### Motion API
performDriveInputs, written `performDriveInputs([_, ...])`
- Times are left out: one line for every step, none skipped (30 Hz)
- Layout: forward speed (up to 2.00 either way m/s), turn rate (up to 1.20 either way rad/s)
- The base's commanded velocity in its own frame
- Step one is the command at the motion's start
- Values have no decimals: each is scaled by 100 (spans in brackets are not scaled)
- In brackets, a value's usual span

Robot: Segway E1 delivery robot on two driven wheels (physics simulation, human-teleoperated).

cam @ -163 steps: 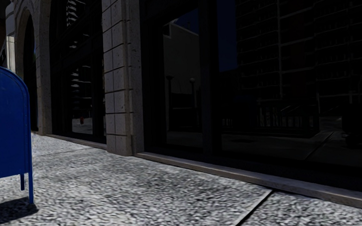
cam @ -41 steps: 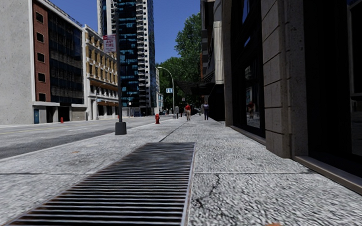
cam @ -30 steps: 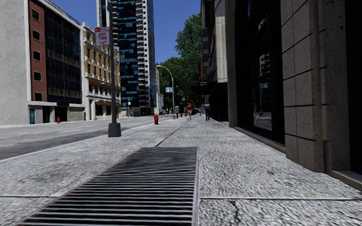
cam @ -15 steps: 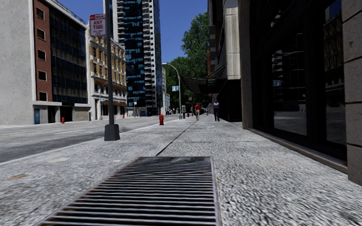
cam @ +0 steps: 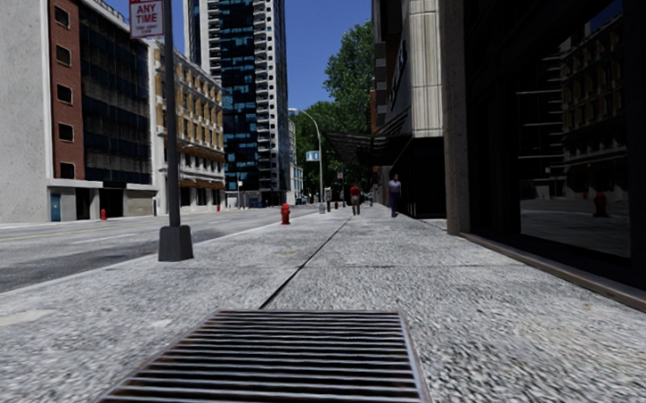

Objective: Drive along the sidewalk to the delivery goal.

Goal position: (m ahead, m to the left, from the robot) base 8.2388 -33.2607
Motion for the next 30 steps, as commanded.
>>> performDriveInputs([200, 0])
performDriveInputs([200, 0])
performDriveInputs([200, 0])
performDriveInputs([200, 0])
performDriveInputs([200, 0])
performDriveInputs([200, 0])
performDriveInputs([200, 0])
performDriveInputs([200, 0])
performDriveInputs([200, 0])
performDriveInputs([200, 0])
performDriveInputs([200, 0])
performDriveInputs([200, 0])
performDriveInputs([200, 0])
performDriveInputs([200, 0])
performDriveInputs([200, 0])
performDriveInputs([200, 0])
performDriveInputs([200, 0])
performDriveInputs([200, 0])
performDriveInputs([200, 0])
performDriveInputs([200, 0])
performDriveInputs([200, 0])
performDriveInputs([200, 0])
performDriveInputs([200, 0])
performDriveInputs([200, 0])
performDriveInputs([200, 0])
performDriveInputs([200, 0])
performDriveInputs([200, 0])
performDriveInputs([200, 0])
performDriveInputs([200, 0])
performDriveInputs([200, 0])
